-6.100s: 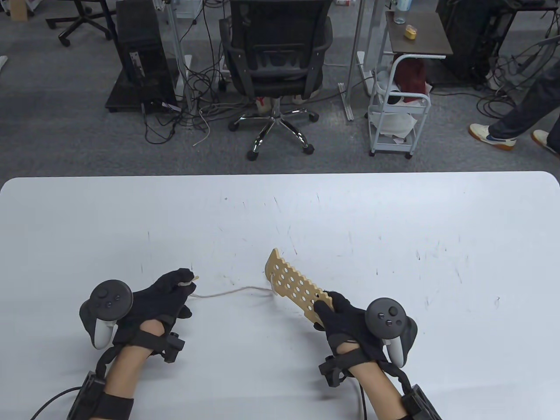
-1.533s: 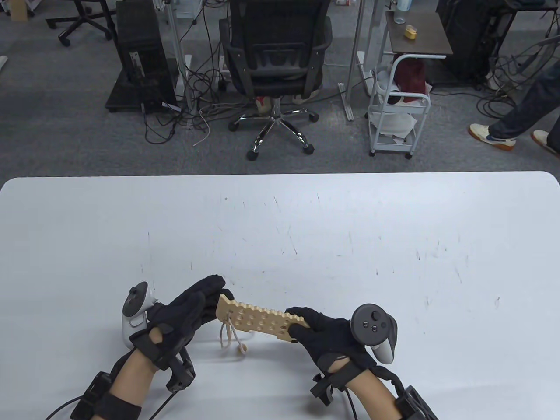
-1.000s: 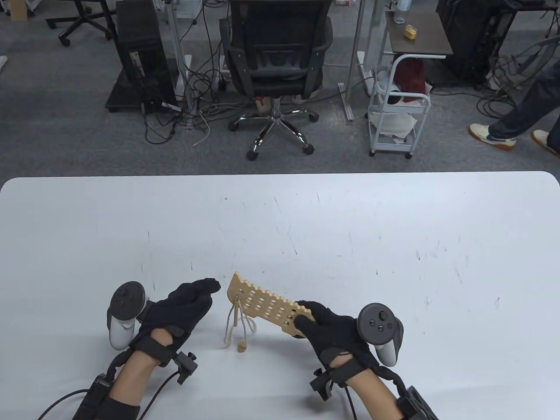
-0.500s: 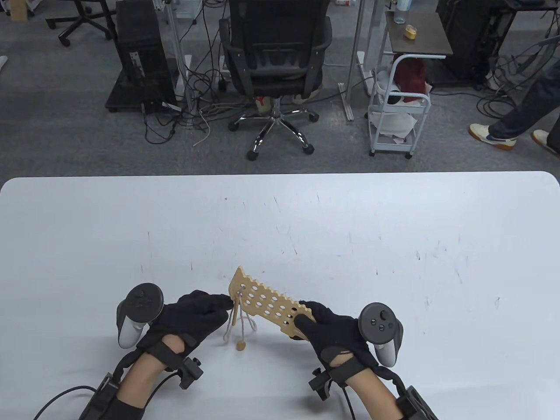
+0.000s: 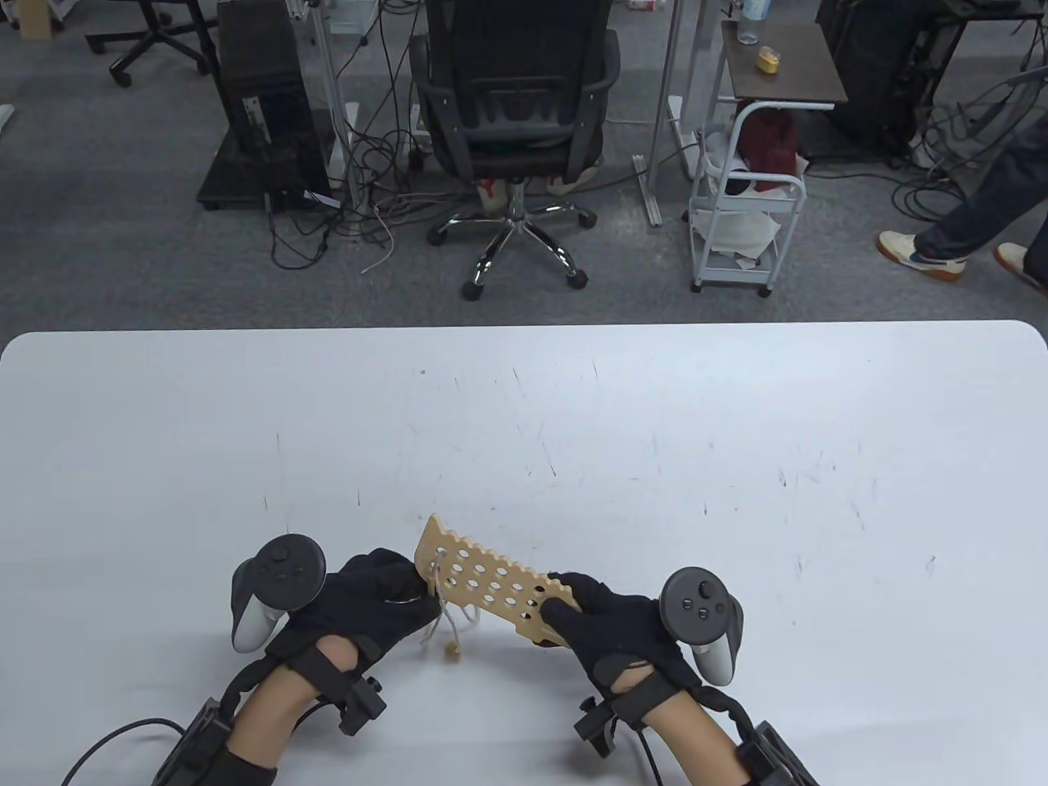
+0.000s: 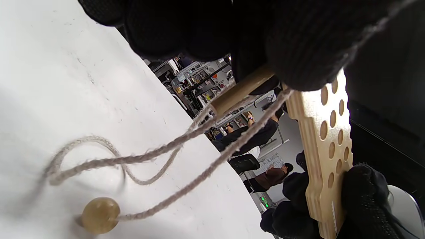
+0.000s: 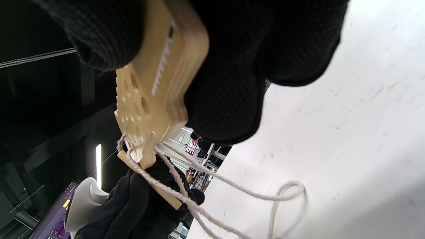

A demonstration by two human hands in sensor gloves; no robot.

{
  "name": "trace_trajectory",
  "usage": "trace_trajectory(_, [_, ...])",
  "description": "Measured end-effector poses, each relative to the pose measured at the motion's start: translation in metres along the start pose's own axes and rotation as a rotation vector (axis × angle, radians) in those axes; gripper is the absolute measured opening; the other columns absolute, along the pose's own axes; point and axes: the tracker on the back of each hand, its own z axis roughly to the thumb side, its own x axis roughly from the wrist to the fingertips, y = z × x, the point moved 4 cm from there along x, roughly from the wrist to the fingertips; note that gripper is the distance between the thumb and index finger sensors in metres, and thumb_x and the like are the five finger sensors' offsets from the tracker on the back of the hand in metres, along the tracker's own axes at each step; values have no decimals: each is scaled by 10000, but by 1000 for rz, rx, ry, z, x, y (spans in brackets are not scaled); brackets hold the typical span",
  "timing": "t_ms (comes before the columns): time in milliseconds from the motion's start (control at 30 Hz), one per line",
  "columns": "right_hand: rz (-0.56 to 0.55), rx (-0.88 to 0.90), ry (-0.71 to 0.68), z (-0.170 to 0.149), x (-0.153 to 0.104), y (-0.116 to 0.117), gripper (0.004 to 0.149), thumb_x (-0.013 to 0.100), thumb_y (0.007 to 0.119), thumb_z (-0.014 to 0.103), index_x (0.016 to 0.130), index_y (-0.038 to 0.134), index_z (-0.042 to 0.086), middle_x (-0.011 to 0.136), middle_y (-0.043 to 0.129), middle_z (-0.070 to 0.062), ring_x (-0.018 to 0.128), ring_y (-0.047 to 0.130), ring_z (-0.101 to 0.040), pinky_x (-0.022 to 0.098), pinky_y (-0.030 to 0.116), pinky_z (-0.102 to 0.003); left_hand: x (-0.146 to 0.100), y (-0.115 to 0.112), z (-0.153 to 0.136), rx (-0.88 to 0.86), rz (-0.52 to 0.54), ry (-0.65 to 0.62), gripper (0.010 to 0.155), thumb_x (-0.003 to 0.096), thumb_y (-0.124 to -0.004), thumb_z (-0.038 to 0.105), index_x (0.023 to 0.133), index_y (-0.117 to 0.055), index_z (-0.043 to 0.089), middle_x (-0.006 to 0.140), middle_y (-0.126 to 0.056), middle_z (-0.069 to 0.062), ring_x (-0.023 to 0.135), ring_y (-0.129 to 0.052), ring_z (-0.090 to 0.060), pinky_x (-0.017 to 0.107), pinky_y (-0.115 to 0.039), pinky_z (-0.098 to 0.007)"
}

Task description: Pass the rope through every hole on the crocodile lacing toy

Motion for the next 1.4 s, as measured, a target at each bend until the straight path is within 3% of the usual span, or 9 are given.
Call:
trace_trajectory(467, [-76,-22,43,-4,-1,-15,462,445,807,446,830,812,190,649,1042,-38,486,1106,-213,435,860,-435,-8,28,-2,-41,136,-1,456,402,-887,491,843,-910,382,878,-846,5,772,-834,-254,715,-615,-520])
trace_trajectory(1067, [-144,-55,75,-10,-1,-34,461,446,810,442,831,812,189,650,1041,-40,491,1104,-218,442,856,-437,-22,68,-10,-142,326,-28,470,414,-769,426,874,-839,358,832,-935,42,763,-912,-214,727,-631,-518])
trace_trajectory(1400, [-184,-70,92,-13,-1,-44,460,447,812,446,832,814,194,650,1044,-39,488,1109,-212,435,864,-432,-33,96,-22,-236,466,-51,496,415,-781,404,909,-787,356,757,-944,43,702,-928,-202,717,-653,-508])
